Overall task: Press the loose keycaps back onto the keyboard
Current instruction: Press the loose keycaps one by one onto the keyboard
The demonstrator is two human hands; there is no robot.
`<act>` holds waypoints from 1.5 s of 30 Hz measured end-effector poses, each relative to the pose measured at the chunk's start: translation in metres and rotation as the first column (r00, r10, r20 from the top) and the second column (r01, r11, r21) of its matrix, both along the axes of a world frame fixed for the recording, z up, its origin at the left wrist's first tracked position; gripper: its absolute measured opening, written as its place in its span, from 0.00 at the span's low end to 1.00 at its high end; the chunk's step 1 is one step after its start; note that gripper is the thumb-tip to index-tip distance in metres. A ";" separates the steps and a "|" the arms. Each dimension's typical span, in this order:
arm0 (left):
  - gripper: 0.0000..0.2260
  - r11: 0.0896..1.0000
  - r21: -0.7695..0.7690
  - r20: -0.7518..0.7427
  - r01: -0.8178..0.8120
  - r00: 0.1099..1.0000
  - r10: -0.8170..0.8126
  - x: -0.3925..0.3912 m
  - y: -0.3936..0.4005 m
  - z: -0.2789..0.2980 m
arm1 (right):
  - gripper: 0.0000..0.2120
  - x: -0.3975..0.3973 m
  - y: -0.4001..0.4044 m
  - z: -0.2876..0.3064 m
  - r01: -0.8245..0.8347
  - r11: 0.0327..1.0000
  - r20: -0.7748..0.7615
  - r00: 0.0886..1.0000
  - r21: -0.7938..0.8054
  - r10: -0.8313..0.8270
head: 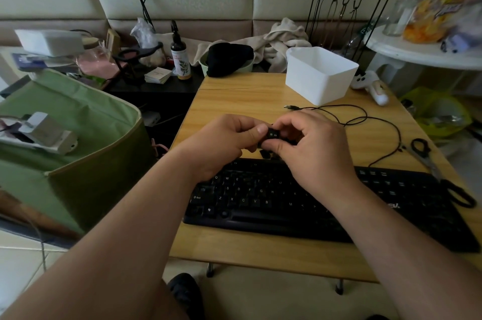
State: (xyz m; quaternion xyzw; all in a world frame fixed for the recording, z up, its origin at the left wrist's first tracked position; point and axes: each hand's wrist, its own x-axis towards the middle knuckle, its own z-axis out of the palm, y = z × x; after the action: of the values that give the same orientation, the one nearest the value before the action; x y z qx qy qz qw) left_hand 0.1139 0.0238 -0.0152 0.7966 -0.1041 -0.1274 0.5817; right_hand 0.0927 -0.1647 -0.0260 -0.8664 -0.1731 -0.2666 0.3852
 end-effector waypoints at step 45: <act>0.13 0.841 0.499 0.168 -0.209 0.975 0.143 0.001 0.095 -0.027 | 0.06 0.013 0.061 -0.013 -0.259 0.927 -0.564 0.823 -0.272 0.065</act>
State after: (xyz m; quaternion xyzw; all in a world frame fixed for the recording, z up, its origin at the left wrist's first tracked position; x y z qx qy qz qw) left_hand 0.1149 0.1183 -0.0427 0.9351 -0.0285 -0.0468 0.3501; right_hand 0.1059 -0.1040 -0.0393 -0.9405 -0.1732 0.0591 0.2862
